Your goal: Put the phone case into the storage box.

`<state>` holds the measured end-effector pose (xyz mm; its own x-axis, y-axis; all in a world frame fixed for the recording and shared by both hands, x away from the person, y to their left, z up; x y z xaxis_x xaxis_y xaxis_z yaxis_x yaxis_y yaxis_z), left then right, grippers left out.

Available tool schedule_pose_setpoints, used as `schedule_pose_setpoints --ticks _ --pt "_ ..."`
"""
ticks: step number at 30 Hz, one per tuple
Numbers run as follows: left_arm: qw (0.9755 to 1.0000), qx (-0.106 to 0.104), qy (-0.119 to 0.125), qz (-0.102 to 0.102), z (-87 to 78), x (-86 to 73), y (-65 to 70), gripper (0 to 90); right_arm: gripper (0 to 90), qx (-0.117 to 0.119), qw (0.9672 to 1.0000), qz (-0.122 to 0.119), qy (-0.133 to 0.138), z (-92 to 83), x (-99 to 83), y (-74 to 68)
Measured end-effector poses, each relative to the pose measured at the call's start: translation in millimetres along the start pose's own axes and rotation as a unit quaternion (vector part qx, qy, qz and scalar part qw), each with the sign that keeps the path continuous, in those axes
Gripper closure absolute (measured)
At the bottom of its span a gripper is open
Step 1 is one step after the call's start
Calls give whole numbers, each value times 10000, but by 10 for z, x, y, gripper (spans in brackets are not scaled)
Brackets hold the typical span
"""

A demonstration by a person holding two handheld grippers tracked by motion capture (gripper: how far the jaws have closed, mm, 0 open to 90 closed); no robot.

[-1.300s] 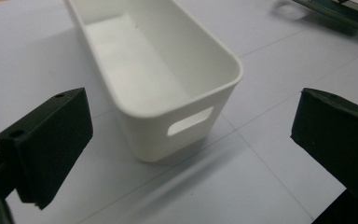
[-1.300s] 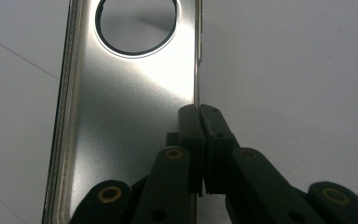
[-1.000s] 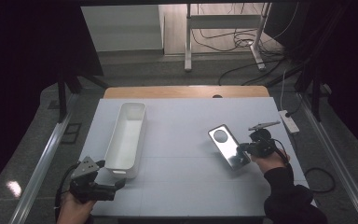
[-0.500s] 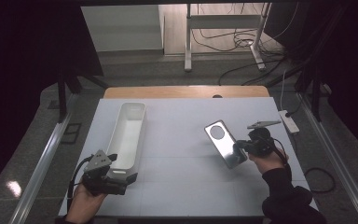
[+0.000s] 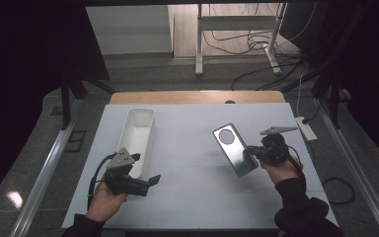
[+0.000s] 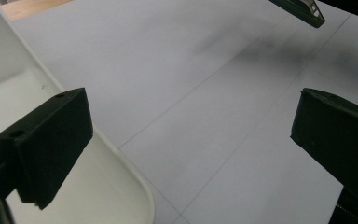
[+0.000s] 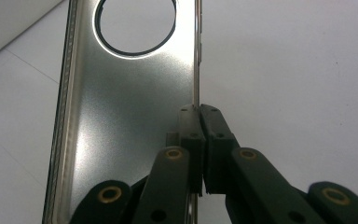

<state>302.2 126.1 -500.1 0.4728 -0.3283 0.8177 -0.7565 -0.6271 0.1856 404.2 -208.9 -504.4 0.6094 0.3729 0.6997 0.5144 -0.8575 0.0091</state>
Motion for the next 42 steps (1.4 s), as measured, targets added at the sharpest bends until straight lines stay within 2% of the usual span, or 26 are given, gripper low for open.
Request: schedule_pose_setpoints --ticks 8,16,22,27,37,42 --pt "9998 -87 -107 110 175 146 -11 0 885 68 9999 -16 96 -26 52 -124" --pt "9996 -169 -111 198 316 275 22 0 885 122 9997 -38 184 -33 97 -223" --pt "9994 -294 -79 164 404 350 61 0 885 164 9996 -77 204 -28 117 -294" --pt "9990 -389 -85 212 496 416 112 0 885 170 9995 -98 238 -23 136 -354" --pt "9987 -475 -108 147 647 484 153 0 885 259 9990 -127 333 -23 165 -488" --pt "9985 -513 -109 156 718 521 178 0 885 344 9985 -142 410 -26 193 -607"
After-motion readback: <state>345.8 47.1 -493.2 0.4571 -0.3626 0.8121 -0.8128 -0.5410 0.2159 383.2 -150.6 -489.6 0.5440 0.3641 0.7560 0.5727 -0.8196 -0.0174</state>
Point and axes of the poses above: each handheld gripper's, and its own axes: z roughly forward along the jaws, x roughly out of its top, y roughly to its right, the point moved 9 cm from there along z, roughly forward along the jaws, and after that the axes turned 8 degrees about -x, right-handed, at the moved point
